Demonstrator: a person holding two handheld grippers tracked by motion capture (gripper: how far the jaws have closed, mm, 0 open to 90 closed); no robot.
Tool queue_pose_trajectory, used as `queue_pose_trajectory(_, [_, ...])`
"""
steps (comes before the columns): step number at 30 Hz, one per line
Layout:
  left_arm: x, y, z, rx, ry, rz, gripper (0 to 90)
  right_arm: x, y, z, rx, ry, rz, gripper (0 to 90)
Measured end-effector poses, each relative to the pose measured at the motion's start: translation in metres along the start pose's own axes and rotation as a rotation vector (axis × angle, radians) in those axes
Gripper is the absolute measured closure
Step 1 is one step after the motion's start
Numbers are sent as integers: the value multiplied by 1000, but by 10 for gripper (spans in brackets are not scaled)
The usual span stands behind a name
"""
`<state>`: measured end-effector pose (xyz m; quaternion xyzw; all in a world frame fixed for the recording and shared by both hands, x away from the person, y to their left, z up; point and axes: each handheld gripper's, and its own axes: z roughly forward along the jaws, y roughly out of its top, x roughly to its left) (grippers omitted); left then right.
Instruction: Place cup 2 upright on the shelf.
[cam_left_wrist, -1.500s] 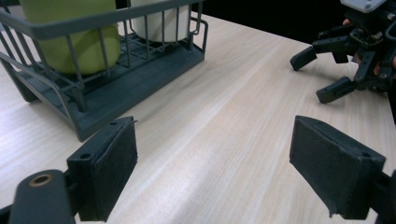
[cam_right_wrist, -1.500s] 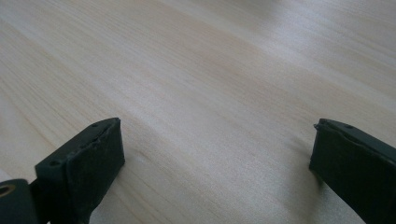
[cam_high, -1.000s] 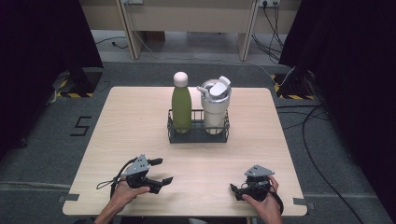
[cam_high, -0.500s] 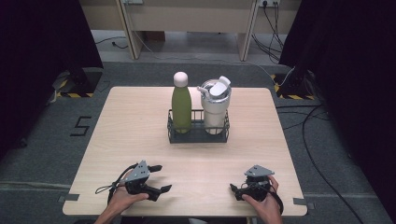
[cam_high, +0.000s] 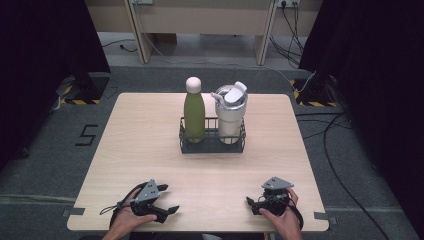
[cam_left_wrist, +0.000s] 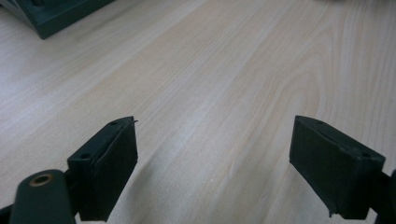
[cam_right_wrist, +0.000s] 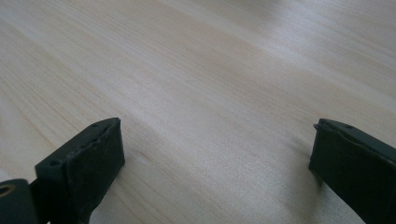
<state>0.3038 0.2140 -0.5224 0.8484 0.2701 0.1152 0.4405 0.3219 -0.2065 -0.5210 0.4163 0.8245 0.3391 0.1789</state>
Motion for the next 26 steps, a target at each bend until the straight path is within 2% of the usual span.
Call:
queue_pose_trajectory(1, [0,0,0,0,0,0,151,0,0,0,0,0,0,33])
queue_pose_trajectory(3, [0,-1,1,31,15,0,151,0,0,0,0,0,0,33])
queue_pose_trajectory(5, [0,-2,2,88,51,0,147,0,0,0,0,0,0,34])
queue_pose_trajectory(26, [0,-3,1,95,51,-9,123,3,1,1,2,1,-1,29])
